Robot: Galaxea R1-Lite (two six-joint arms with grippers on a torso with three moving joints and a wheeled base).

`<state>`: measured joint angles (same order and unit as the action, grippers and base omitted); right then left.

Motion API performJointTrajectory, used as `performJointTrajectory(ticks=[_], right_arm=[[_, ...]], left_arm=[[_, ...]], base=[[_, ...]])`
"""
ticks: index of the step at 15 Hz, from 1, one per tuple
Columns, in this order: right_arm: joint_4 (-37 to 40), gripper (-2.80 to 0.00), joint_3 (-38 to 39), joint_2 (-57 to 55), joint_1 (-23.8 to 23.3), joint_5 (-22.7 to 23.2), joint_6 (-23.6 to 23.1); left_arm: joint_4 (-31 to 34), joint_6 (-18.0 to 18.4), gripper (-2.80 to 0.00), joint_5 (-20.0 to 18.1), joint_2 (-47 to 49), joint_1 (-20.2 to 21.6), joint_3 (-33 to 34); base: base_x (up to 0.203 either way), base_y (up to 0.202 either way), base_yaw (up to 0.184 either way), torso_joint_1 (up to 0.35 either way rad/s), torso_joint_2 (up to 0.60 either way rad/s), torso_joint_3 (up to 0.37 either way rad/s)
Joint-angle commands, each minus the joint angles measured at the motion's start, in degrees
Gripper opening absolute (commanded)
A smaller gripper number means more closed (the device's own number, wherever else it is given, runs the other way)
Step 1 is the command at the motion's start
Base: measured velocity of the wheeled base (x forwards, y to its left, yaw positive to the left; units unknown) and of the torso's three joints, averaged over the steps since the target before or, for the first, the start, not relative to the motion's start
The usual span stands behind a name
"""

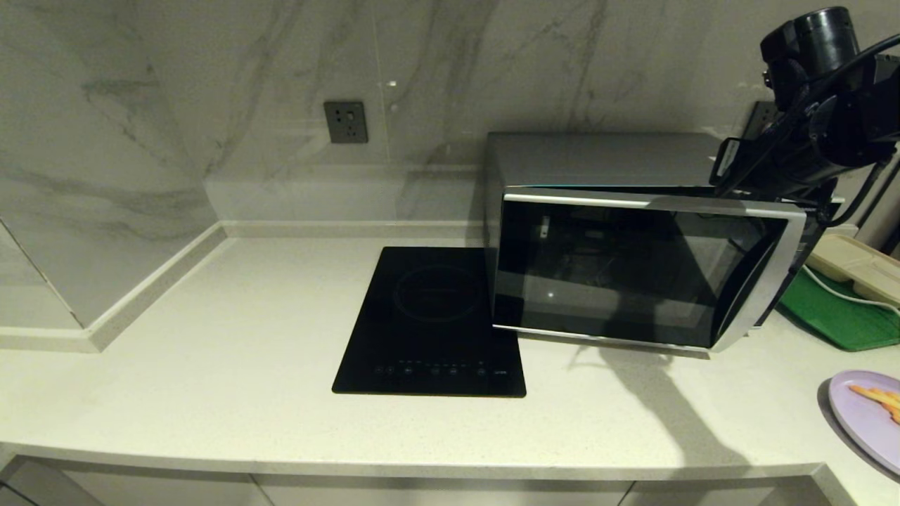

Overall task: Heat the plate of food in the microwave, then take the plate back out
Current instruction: Open the microwave oven

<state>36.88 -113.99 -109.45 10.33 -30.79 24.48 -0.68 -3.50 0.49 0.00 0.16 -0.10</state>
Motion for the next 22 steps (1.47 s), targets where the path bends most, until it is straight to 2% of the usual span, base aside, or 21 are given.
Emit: performJointTrajectory(ticks=[1, 7, 15, 18, 22], right_arm=[[-0.2, -2.8, 0.5, -0.2, -1.2, 1.0, 0.4], [-1.5, -2.8, 1.1, -0.7, -3.3, 10.9, 8.9], [-1.3, -2.8, 6.2, 2.2, -3.9, 12.7, 9.4], [1.8, -2.8, 8.6, 9.6, -3.8, 16.5, 8.8], [12.2, -2.8, 8.1, 20.5, -5.4, 27.7, 7.9]], left_arm=[[0.0, 0.0, -2.8, 0.0, 0.0, 0.0, 0.0], [0.0, 0.0, -2.8, 0.0, 0.0, 0.0, 0.0], [0.0, 0.0, -2.8, 0.0, 0.0, 0.0, 0.0], [0.0, 0.0, -2.8, 0.0, 0.0, 0.0, 0.0], [0.0, 0.0, -2.8, 0.0, 0.0, 0.0, 0.0]], base=[[0.0, 0.0, 0.0, 0.0, 0.0, 0.0], [0.0, 0.0, 0.0, 0.0, 0.0, 0.0], [0.0, 0.0, 0.0, 0.0, 0.0, 0.0], [0.0, 0.0, 0.0, 0.0, 0.0, 0.0], [0.0, 0.0, 0.0, 0.0, 0.0, 0.0]])
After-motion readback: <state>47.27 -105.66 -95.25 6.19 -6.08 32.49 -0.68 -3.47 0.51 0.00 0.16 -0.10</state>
